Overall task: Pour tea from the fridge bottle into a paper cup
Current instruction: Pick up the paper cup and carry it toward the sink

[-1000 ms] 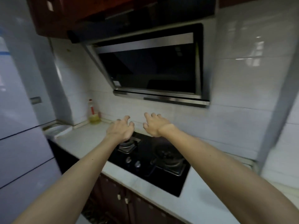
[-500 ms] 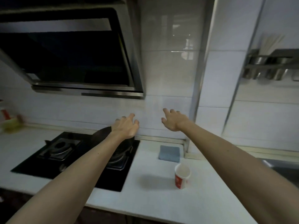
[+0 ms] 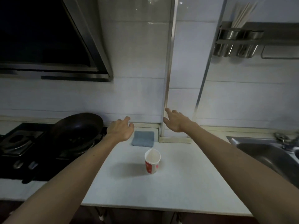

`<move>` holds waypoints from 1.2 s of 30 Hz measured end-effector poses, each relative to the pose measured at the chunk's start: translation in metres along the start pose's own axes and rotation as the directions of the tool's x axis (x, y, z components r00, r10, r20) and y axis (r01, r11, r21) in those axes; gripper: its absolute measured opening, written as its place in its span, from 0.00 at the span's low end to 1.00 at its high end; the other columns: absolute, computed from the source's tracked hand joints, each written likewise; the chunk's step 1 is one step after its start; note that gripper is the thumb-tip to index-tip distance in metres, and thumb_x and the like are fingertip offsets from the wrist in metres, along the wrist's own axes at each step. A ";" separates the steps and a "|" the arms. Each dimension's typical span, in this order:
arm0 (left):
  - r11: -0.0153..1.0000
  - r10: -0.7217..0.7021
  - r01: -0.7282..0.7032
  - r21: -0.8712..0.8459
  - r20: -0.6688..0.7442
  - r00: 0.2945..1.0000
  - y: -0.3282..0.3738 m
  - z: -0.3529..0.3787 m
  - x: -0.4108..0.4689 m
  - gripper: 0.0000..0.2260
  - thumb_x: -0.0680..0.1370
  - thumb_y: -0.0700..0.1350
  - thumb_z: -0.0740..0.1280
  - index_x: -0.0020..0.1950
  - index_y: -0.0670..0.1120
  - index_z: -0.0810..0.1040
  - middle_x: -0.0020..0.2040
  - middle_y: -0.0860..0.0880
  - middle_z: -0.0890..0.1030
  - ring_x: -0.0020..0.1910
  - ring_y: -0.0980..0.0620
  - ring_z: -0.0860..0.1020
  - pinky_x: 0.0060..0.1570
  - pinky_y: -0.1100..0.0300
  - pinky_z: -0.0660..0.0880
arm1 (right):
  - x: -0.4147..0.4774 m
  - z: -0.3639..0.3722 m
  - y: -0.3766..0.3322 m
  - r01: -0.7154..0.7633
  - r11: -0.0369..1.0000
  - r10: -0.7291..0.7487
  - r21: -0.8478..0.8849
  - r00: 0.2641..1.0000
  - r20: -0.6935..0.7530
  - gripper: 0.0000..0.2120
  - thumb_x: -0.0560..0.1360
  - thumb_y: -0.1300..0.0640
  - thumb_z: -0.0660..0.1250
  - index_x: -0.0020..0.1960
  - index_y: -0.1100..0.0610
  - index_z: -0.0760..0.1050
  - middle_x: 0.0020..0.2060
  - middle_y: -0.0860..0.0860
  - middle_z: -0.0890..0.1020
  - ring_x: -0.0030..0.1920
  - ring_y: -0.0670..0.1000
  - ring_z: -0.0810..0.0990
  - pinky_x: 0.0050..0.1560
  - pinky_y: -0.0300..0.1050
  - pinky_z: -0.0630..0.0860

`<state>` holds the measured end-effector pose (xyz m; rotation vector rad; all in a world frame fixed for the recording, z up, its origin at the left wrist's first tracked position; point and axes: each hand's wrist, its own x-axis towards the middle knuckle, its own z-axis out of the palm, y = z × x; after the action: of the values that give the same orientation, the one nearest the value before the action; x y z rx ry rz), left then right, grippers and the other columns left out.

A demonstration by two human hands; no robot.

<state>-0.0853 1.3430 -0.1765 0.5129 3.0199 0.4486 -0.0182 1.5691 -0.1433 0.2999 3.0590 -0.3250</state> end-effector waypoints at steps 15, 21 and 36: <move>0.996 -0.050 0.064 -0.063 0.191 0.980 -0.041 0.102 0.044 0.21 0.82 0.53 0.51 0.74 0.51 0.64 0.69 0.41 0.71 0.64 0.39 0.71 0.60 0.49 0.71 | 0.029 0.101 0.040 -0.051 0.982 0.031 0.184 0.994 0.108 0.24 0.84 0.50 0.52 0.77 0.56 0.52 0.70 0.62 0.68 0.67 0.64 0.70 0.66 0.57 0.68; 0.980 -0.070 0.127 -0.155 0.331 0.941 -0.061 0.142 0.054 0.22 0.80 0.52 0.52 0.74 0.51 0.64 0.71 0.43 0.71 0.66 0.40 0.71 0.63 0.50 0.69 | 0.032 0.158 0.042 -0.122 0.945 0.068 0.304 0.981 0.183 0.25 0.82 0.55 0.56 0.77 0.56 0.53 0.69 0.63 0.69 0.68 0.63 0.71 0.67 0.56 0.69; 0.525 -0.201 0.613 -0.591 0.614 0.764 -0.038 0.223 0.041 0.20 0.83 0.49 0.47 0.72 0.54 0.67 0.65 0.42 0.73 0.48 0.41 0.76 0.48 0.46 0.79 | 0.013 0.267 0.053 -0.173 0.787 0.075 0.592 0.980 0.187 0.51 0.65 0.57 0.81 0.77 0.57 0.52 0.70 0.55 0.70 0.65 0.54 0.72 0.63 0.49 0.74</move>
<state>-0.1156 1.3841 -0.4005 -0.1854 2.0375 1.2566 -0.0128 1.5652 -0.4154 0.4700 2.6698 -1.2616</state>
